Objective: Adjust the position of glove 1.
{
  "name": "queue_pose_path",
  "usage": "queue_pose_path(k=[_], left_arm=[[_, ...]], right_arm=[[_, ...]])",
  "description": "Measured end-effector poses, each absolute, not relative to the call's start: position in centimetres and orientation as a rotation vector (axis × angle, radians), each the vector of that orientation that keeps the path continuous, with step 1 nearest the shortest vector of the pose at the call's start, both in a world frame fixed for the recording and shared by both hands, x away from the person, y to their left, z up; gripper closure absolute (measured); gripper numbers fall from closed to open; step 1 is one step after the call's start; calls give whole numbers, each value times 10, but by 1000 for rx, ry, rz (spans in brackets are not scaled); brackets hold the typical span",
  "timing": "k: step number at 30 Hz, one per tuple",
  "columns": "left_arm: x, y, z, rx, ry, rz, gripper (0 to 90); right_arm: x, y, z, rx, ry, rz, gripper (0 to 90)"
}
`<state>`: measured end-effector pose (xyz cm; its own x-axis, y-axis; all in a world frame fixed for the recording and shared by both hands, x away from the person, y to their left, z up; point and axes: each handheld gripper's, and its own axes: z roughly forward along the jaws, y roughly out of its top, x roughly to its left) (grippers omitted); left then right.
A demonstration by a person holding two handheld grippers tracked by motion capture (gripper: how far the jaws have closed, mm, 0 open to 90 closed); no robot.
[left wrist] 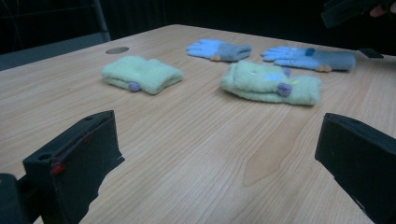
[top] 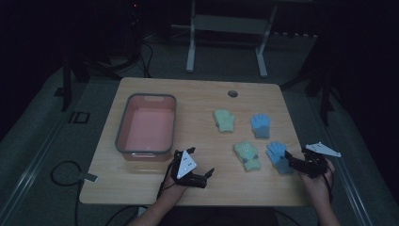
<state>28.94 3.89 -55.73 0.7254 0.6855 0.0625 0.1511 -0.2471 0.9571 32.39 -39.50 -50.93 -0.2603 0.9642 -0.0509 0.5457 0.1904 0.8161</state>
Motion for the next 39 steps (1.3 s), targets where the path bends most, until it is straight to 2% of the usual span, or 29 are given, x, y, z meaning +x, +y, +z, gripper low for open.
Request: queue_pose_path(k=[9,12,14,15,39], left_arm=[[289,39,-557,1780,659,580,0],[289,38,-557,1782,657,582,0],[289,38,-557,1784,657,582,0],[289,38,-557,1783,657,582,0],[290,39,-557,1781,657,577,0]], right_arm=[[335,-382,-485,1371,1907,948,227],[340,-378,-478,1353,1934,963,288],[341,-377,-477,1349,1936,966,289],[344,-373,-473,1331,1941,979,331],[385,-322,-448,1160,2080,1055,398]])
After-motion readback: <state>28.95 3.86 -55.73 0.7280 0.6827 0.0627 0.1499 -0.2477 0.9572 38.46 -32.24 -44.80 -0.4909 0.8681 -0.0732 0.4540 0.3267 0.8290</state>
